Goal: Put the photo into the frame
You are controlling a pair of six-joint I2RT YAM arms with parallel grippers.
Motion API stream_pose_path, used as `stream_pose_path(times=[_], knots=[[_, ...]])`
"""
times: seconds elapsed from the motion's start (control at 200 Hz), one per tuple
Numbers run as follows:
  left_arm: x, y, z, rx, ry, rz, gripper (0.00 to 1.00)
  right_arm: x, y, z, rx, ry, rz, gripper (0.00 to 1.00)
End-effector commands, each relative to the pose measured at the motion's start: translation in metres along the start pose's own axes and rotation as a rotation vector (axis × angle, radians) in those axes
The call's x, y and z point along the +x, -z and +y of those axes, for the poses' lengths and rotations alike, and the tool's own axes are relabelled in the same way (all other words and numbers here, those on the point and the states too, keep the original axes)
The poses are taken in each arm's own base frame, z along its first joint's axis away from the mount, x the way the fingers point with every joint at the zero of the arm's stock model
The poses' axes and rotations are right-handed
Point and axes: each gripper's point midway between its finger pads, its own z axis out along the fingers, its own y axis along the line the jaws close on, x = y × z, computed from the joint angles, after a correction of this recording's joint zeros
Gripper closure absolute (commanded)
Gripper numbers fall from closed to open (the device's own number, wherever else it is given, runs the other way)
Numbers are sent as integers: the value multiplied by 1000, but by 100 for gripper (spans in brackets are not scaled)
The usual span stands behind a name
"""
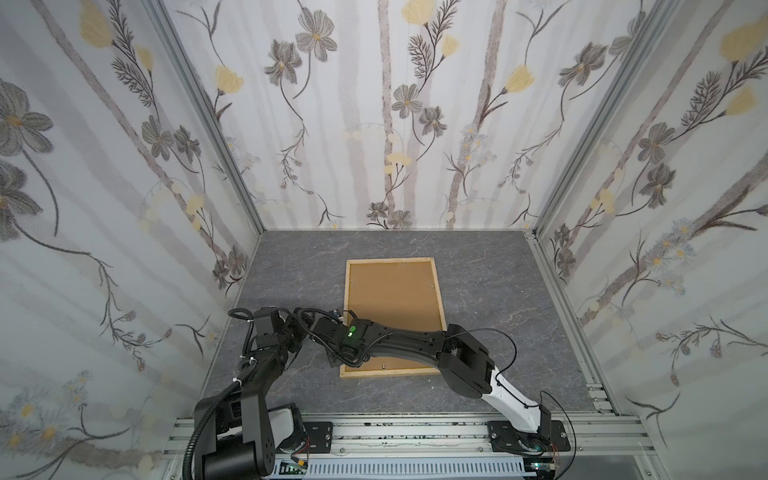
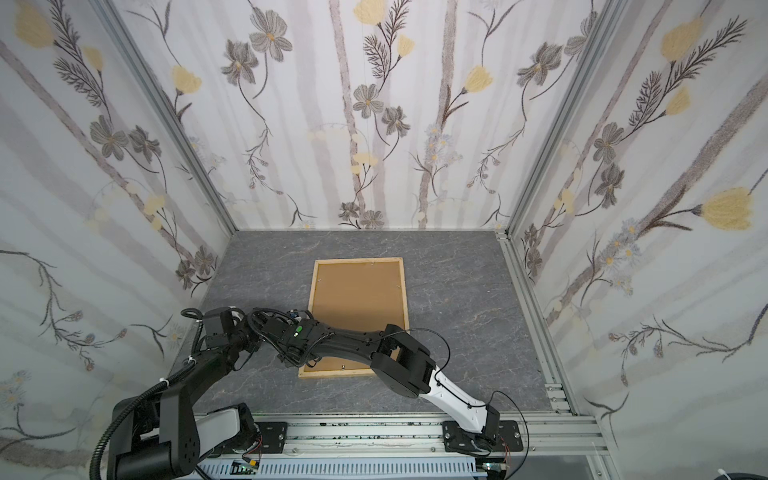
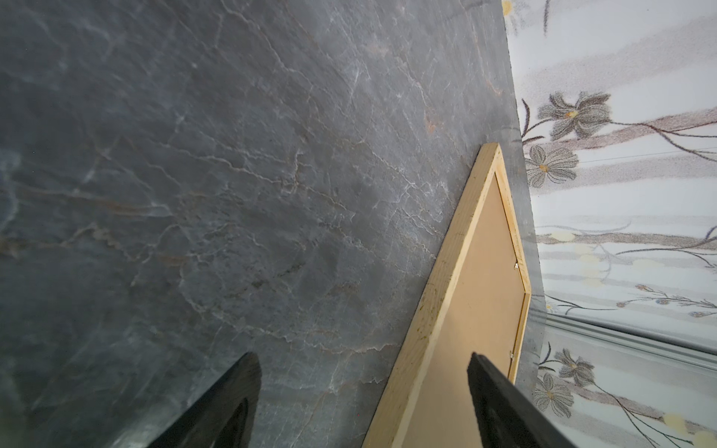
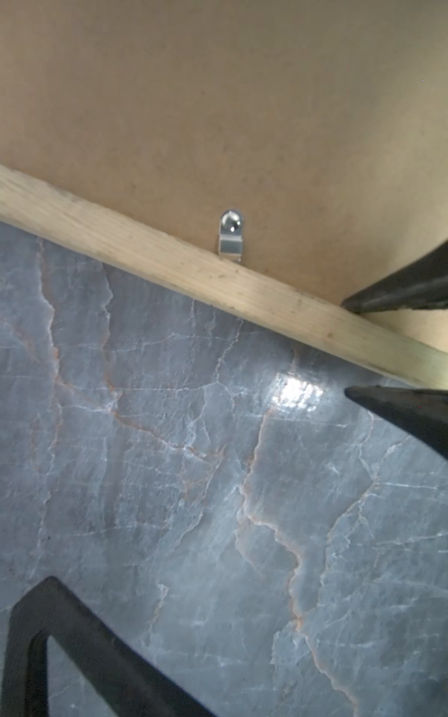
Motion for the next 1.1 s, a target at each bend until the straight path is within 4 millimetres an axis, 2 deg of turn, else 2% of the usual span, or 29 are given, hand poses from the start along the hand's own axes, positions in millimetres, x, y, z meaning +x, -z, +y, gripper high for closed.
stream_pose_path(times=[0.0,0.09,0.315,0.54,0.695,0.804,0.904,1.094], knots=[[-3,1,-6,27,-10,-14,17,15,-10,-7,42,-8,41,74],[-3,2,-7,30,-11,-13,17,20,-10,-17,91,3,51,80],[2,3,-7,35,-20,0,16,22,7,-48,202,26,31,80],[12,0,-9,40,-33,27,16,30,18,-60,224,19,32,81],[17,-2,-15,53,-50,46,16,34,17,-61,214,6,39,64],[23,-4,-24,84,-70,75,16,40,14,-65,218,-3,43,62],[29,-7,-30,100,-87,101,16,44,10,-67,218,-3,55,68],[45,-12,-45,167,-116,173,16,42,13,-66,207,-4,41,94]])
